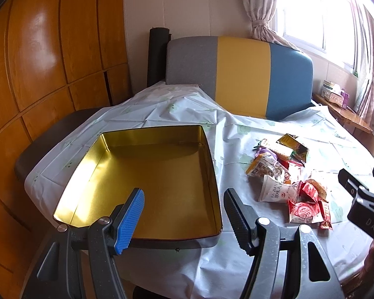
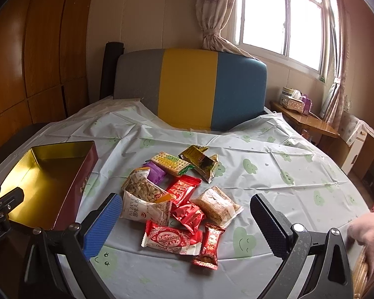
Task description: Organize snacks
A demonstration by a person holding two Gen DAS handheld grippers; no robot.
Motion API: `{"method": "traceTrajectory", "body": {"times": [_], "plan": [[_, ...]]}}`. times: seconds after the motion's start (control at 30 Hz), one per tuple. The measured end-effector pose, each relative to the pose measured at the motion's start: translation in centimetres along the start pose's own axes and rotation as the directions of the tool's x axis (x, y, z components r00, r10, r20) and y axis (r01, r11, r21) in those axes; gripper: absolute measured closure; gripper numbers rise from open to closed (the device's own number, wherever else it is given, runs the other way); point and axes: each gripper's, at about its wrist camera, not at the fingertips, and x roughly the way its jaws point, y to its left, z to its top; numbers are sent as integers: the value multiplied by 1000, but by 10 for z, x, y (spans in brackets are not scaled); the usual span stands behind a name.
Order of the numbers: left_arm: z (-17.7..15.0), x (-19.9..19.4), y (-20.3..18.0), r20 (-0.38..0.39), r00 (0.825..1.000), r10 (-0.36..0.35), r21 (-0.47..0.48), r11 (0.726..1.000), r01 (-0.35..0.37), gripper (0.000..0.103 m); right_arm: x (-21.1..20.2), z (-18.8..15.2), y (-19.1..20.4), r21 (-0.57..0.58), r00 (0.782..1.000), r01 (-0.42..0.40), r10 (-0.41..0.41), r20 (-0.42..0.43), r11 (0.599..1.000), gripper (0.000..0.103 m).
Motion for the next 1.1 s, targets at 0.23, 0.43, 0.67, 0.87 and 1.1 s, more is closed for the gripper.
{"method": "traceTrajectory", "body": {"times": [0.23,0.43,0.67,0.87,1.1], "plan": [[1,-2,-4,-23,991,-130,4,992,130,36,10,19,-33,69,998,-58,60,-33,996,0],[-2,9,-34,-90,965,-246,90,963,254,33,61,51,-103,141,979,-108,130,-157,984,0],[15,33,-63,-200,914,-354,133,914,384,43,134,27,-180,276,939,32,66,-339,961,0],[23,76,-89,-362,843,-399,57,893,447,61,138,24,-203,400,931,27,123,-344,916,0],[17,112,-129,-437,813,-385,30,897,441,58,132,31,-188,350,939,-41,156,-306,936,0]]}}
